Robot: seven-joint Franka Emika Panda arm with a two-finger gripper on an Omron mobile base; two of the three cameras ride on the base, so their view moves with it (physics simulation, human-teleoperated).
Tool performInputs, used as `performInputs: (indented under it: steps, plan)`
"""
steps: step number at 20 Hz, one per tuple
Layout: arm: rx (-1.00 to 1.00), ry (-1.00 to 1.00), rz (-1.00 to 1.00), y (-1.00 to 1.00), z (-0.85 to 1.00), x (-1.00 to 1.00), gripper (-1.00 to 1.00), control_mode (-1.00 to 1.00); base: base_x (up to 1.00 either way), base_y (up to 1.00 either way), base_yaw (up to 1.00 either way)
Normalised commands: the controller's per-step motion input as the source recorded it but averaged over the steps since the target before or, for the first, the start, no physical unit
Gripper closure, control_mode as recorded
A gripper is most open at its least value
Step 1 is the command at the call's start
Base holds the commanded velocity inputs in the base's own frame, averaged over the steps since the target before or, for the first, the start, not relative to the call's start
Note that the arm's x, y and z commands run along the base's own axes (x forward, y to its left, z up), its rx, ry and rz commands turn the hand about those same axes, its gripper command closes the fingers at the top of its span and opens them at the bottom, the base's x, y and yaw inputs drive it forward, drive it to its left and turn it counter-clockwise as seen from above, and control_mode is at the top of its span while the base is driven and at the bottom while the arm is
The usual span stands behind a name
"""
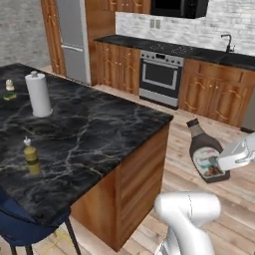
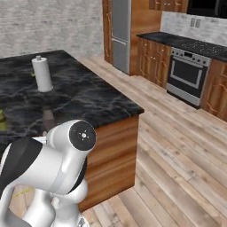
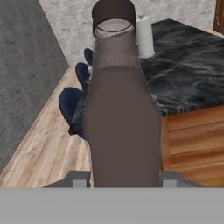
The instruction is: Move the oil and vinegar bottle and syrup bottle from the cabinet to the dining counter.
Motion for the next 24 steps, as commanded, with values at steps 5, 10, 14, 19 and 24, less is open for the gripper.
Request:
performInputs:
  steps: [5,10,14,19,24]
  plan:
    - [0.0,0.0,0.0,0.0,0.0,0.0,1.0,1.0,-0.85,0.66,0.29]
    - [0.0,0.0,0.0,0.0,0.0,0.0,1.0,1.0,-0.86,0.63,0.29]
    - [0.0,0.0,0.0,0.0,0.0,0.0,1.0,1.0,-0.65,0.68,0.26]
    - [0.0,0.0,0.0,0.0,0.0,0.0,1.0,1.0,0.03,0.89,0.05]
    - [0.0,0.0,0.0,0.0,0.0,0.0,1.0,1.0,0.2,0.98,-0.07]
